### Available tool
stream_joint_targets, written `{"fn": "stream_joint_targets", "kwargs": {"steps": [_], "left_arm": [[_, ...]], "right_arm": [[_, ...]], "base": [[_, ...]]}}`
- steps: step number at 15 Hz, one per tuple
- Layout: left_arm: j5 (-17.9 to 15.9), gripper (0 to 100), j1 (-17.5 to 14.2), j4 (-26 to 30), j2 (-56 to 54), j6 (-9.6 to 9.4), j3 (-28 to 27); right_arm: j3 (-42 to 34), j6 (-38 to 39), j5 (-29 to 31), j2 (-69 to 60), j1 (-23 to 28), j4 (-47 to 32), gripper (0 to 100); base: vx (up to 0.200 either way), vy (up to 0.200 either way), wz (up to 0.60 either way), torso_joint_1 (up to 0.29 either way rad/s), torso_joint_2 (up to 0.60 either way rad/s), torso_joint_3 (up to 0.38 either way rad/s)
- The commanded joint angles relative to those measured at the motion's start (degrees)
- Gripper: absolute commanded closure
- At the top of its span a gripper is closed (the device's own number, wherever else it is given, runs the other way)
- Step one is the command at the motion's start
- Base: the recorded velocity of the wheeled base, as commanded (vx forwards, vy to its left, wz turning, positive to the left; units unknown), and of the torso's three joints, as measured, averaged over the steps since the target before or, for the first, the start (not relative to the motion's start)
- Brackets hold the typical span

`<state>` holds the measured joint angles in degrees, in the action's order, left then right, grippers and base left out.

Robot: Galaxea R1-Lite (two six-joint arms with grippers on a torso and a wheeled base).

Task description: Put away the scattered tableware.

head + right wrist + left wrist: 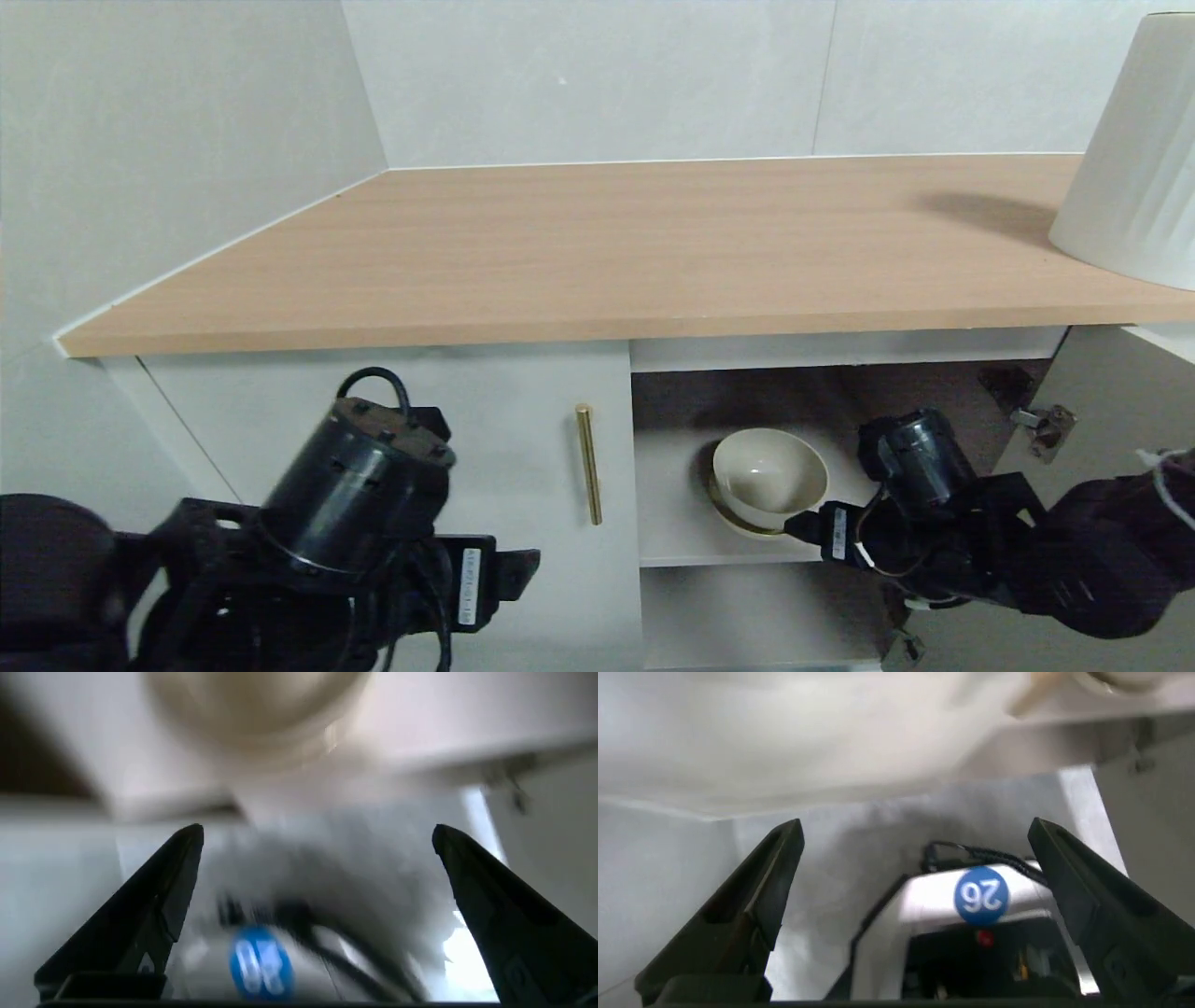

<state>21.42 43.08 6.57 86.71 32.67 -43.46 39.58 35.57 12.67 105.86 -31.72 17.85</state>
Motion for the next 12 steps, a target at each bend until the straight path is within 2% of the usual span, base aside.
{"fn": "stream_joint_targets", "kwargs": {"steps": [1, 6, 8, 10, 12], "left_arm": [[-0.15, 0, -2.65, 3.45, -10.86, -2.0, 2.68], [-0.41, 0, -5.55, 3.89, -12.8, -2.26, 3.82], [-0.5, 0, -5.55, 3.8, -12.88, -2.44, 3.73], [-0.59, 0, -5.29, 3.62, -11.83, -3.84, 3.38], [-0.5, 0, -4.67, 3.01, -10.33, -4.02, 3.56]], "right_arm": [[-1.17, -4.28, -2.03, -16.57, -4.75, -13.89, 0], [3.92, -7.71, -3.0, -28.96, -8.36, -34.9, 0], [4.45, -7.71, -3.17, -29.57, -8.27, -36.22, 0], [4.27, -7.8, -3.35, -28.87, -8.27, -36.22, 0], [3.66, -7.8, -3.35, -28.61, -8.45, -36.39, 0]], "base": [[0.0, 0.0, 0.0, 0.0, 0.0, 0.0], [0.0, 0.0, 0.0, 0.0, 0.0, 0.0], [0.0, 0.0, 0.0, 0.0, 0.0, 0.0], [0.0, 0.0, 0.0, 0.0, 0.0, 0.0], [0.0, 0.0, 0.0, 0.0, 0.0, 0.0]]}}
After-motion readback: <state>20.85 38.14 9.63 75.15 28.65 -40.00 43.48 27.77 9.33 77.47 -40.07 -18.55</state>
